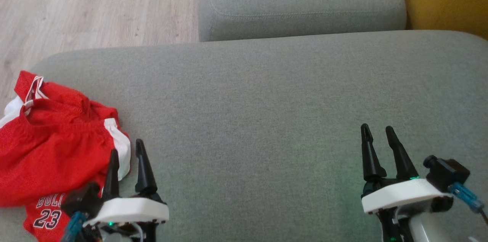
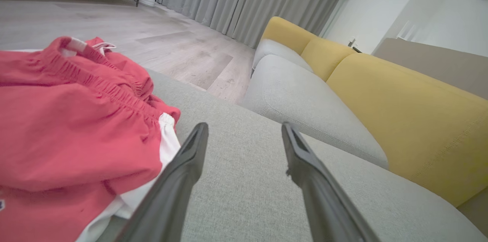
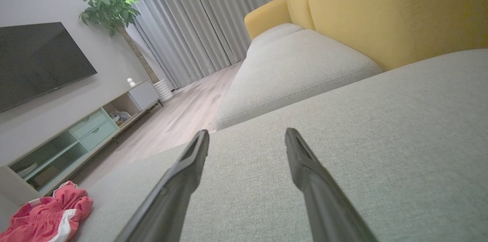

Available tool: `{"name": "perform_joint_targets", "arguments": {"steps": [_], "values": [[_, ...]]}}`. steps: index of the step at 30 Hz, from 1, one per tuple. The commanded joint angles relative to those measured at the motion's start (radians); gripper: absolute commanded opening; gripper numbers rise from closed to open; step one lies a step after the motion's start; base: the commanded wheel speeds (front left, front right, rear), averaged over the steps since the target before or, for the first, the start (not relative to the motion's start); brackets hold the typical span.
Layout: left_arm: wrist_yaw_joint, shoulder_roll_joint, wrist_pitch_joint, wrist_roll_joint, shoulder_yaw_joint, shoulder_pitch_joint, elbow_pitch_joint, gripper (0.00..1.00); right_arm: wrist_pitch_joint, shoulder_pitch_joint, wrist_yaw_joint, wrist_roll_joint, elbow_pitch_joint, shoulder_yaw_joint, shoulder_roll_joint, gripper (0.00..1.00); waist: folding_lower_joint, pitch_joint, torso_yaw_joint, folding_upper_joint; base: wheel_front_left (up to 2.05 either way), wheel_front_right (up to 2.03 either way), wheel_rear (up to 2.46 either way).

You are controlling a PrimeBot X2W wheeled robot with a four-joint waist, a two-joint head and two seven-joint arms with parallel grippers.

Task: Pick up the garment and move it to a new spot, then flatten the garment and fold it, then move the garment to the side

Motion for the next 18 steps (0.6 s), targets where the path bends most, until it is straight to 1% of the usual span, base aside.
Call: {"name": "perform_joint_targets", "arguments": {"steps": [1,14,18], "values": [[0.007,0.010,-0.014,0.031,0.012,-0.065,-0.042,1.00,-0.016,-0.061,-0.001,-0.034,-0.043,0.023,-0.009,1.00,-0.0001,0.004,0.001,0.0000,0.00,0.00,0.00],[0.028,0.012,-0.055,0.200,-0.019,-0.078,-0.077,1.00,-0.057,-0.069,-0.001,-0.219,-0.056,0.059,-0.011,1.00,-0.0001,0.004,0.010,0.0000,0.00,0.00,0.00],[0.036,0.012,-0.067,0.259,-0.028,-0.076,-0.074,1.00,-0.069,-0.068,-0.001,-0.272,-0.052,0.054,-0.011,1.00,-0.0001,-0.004,0.013,0.0000,0.00,0.00,0.00]]}}
